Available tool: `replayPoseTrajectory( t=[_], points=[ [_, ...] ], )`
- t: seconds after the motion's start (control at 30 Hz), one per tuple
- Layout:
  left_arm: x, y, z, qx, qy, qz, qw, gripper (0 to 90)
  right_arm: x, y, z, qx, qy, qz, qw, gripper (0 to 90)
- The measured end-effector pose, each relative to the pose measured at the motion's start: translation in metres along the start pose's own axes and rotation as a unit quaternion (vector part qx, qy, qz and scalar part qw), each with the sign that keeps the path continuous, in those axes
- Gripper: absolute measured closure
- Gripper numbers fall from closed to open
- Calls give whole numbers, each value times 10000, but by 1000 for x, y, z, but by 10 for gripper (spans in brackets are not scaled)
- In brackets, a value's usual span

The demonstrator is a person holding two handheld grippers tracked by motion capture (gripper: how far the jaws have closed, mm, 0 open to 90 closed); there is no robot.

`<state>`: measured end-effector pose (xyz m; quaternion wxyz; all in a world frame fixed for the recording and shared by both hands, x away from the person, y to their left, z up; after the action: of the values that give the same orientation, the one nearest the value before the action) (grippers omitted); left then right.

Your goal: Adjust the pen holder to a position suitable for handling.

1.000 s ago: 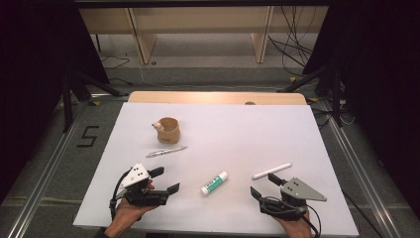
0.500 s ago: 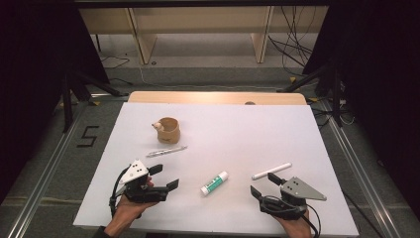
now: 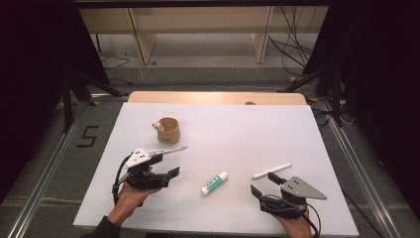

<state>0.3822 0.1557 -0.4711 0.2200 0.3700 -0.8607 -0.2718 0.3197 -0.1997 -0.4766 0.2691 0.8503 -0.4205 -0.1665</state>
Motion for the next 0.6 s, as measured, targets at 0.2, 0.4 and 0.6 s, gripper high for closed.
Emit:
replayPoseTrajectory(
  t=[0.2,0.4,0.6],
  points=[
    [-8,-5,-13,67,91,-61,9999,158,0,-1,0,0,7,-19,10000,269],
    [-23,-10,-24,-55,289,-270,9992,162,0,0,0,-5,2,-23,10000,269],
    [-39,-8,-32,-17,463,-447,9979,204,1,-1,1,-24,-22,-36,10000,270]
  ],
)
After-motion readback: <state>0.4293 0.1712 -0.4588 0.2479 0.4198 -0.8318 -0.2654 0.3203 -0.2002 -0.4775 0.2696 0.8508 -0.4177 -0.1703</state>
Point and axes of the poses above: each handheld gripper's, and its own axes: y roughly backward along the jaws, z roughly out of its underside, x roughly to its right, the point moved 5 cm from there along -y, roughly forward along the jaws, and after that the axes turned 15 degrees about -x, right-handed, at the moved point
